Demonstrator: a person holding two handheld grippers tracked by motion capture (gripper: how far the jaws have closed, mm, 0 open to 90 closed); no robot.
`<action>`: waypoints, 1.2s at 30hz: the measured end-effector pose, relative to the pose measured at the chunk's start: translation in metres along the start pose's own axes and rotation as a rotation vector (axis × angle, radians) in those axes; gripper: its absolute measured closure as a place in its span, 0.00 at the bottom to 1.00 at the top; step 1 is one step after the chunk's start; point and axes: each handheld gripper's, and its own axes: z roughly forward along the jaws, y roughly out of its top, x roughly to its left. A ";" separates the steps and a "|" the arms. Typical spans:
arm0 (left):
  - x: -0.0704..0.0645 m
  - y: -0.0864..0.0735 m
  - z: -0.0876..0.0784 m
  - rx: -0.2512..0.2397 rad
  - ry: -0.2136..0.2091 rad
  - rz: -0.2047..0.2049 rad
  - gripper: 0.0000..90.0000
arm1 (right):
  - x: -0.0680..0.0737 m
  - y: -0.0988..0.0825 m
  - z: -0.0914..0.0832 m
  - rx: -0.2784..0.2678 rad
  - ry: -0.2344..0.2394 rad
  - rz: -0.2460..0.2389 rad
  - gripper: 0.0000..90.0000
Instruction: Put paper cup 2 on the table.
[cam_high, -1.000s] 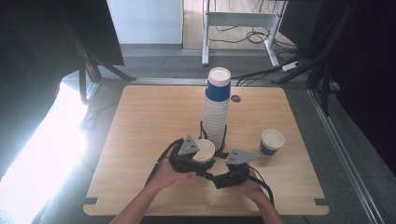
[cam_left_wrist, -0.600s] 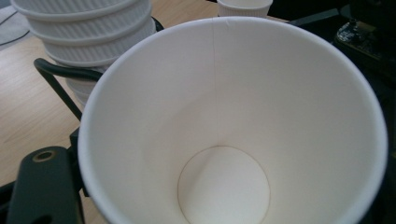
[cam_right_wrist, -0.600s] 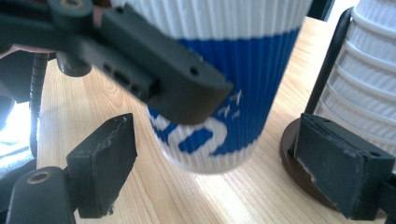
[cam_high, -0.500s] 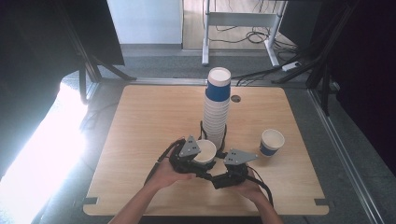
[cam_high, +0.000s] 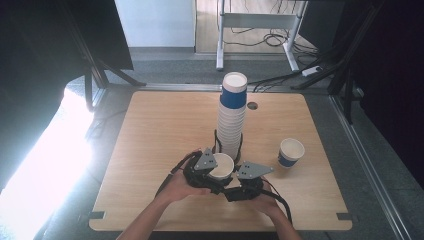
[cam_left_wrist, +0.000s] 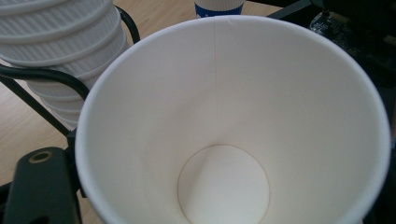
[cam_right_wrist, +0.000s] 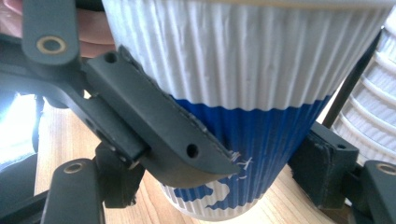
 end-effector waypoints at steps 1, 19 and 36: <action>0.000 0.000 0.000 0.001 0.000 0.002 0.19 | 0.000 0.000 0.000 -0.003 -0.001 -0.001 0.30; -0.002 0.001 -0.007 -0.055 -0.018 -0.004 0.13 | 0.000 -0.002 -0.002 -0.014 -0.013 -0.011 0.30; 0.009 -0.032 -0.051 -0.267 0.009 -0.198 0.10 | -0.007 -0.006 -0.020 -0.078 -0.092 0.024 0.30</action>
